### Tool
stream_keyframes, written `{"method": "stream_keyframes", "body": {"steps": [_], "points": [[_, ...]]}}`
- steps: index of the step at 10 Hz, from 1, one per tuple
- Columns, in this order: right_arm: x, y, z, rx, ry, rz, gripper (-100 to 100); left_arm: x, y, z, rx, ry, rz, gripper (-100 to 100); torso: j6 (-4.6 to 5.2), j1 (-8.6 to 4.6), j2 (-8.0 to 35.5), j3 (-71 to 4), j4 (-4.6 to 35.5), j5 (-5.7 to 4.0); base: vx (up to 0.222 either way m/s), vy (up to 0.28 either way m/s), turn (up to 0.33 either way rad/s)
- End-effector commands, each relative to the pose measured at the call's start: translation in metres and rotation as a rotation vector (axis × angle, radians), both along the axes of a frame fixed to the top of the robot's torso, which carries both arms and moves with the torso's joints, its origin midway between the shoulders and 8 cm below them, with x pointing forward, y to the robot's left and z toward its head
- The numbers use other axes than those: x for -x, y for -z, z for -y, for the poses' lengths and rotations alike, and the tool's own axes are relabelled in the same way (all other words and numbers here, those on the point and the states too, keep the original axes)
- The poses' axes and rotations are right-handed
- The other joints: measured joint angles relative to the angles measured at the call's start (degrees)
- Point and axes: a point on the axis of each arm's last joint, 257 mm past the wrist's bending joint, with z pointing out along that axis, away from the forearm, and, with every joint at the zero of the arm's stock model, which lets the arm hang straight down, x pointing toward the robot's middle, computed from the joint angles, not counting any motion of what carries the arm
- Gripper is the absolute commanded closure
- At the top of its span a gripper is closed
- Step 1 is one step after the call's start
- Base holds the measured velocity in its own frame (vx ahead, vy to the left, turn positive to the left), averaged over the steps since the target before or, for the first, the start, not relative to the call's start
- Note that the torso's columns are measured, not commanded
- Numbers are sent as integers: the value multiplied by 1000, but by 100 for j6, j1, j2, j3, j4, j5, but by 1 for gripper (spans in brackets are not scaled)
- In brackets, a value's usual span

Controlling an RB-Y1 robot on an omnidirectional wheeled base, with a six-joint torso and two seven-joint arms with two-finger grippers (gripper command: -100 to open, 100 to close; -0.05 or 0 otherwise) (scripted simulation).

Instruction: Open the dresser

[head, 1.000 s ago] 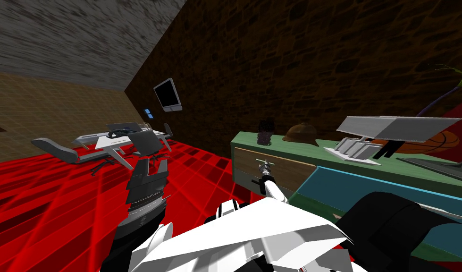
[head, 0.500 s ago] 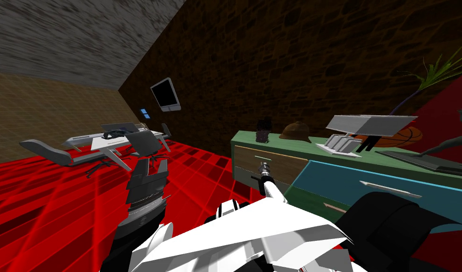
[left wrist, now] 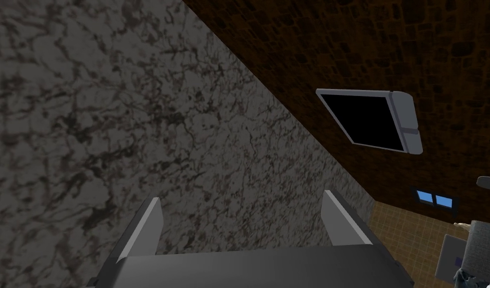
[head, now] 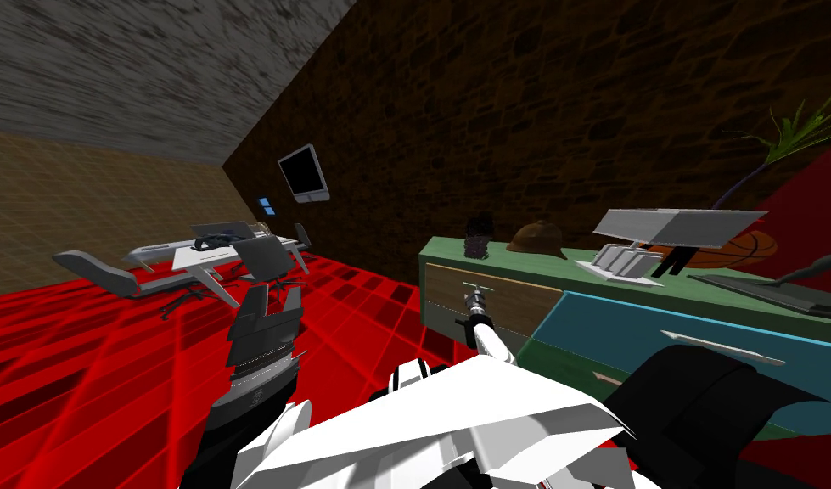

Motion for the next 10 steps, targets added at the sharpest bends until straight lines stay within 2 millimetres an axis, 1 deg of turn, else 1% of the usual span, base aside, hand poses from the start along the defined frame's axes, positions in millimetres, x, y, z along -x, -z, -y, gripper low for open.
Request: {"method": "stream_keyframes", "body": {"steps": [1, 2, 5, 6, 7, 8, 9, 10], "points": [[-2, -1, 1, -10, 10, 12, -100, 0, 0, 0, 0, 0, 0, 0, 0, 5, 26, 16, 7, 0, 94, -8, 11], [2, -1, 21, -13, 18, 14, -100, 0, 0, 0, 0, 0, 0, 0, 2, 14, 76, 46, 20, 3, 70, 37, 46], [9, -3, 50, -13, 28, 15, -100, 0, 0, 0, 0, 0, 0, 0, 0, 21, 57, 36, 17, 6, 60, 62, 36], [9, -3, 43, -12, 28, 15, -100, 0, 0, 0, 0, 0, 0, 0, 1, 10, 49, 30, 14, 2, 20, 24, 1], [3, -1, 26, -13, 20, 14, 100, 0, 0, 0, 0, 0, 0, 0, 0, -1, 50, 31, 14, -2, -35, -39, -55], [0, -1, 11, -12, 15, 14, 100, 0, 0, 0, 0, 0, 0, 0, 1, -14, 61, 38, 17, -5, -87, -71, -44], [-2, -1, 1, -12, 12, 15, 100, 0, 0, 0, 0, 0, 0, 0, 7, -14, 77, 48, 27, 3, -91, -86, -58], [0, -2, 8, -14, 11, 14, 100, 0, 0, 0, 0, 0, 0, 0, 1, -12, 59, 39, 18, -5, -41, -38, -5]]}}
